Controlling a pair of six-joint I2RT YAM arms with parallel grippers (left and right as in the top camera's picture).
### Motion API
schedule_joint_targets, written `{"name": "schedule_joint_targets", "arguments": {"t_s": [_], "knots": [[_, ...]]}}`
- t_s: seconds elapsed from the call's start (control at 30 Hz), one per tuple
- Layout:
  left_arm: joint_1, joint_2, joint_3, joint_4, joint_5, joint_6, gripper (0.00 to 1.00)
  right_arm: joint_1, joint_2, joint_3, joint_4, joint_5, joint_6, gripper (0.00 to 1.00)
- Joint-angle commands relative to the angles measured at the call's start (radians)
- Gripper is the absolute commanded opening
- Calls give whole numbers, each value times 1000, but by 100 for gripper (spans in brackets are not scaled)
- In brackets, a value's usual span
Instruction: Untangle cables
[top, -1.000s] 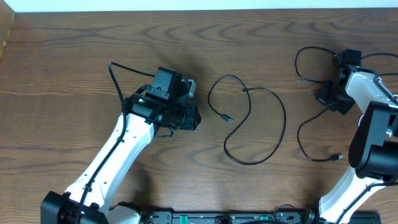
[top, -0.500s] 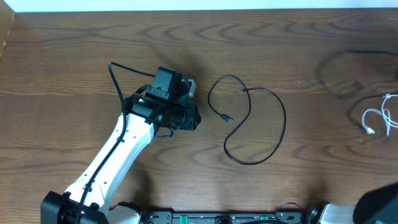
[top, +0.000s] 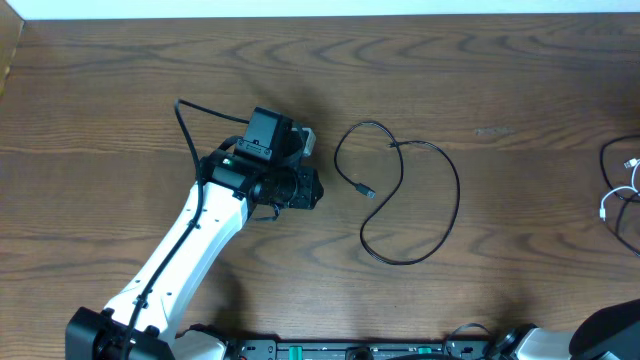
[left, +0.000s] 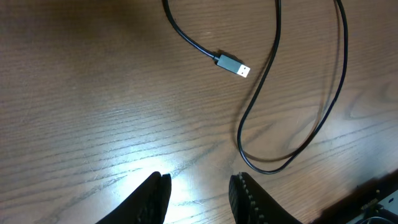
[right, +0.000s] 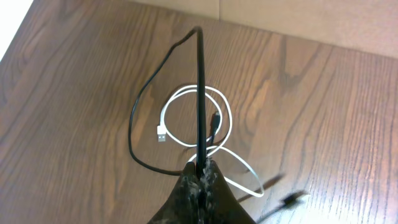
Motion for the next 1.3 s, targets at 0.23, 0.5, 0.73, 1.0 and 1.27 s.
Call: {"name": "schedule_joint_targets", "arguments": {"t_s": [0.23, 0.5, 0.73, 1.0, 1.27], "knots": [[4, 5, 15, -2, 9, -10, 37, 11, 53, -1, 1, -162, 16, 43], [4, 5, 15, -2, 9, -9, 37, 161, 86, -1, -10, -335, -111, 44], [4, 5, 15, -2, 9, -9, 37, 444, 86, -15, -58, -416, -337, 58], [4, 6, 15, -2, 7, -9, 37, 711, 86, -108, -66, -417, -399, 68], [4, 7, 13, -58, -248, -126, 37, 970, 86, -267, 15, -417, -385, 67]]}}
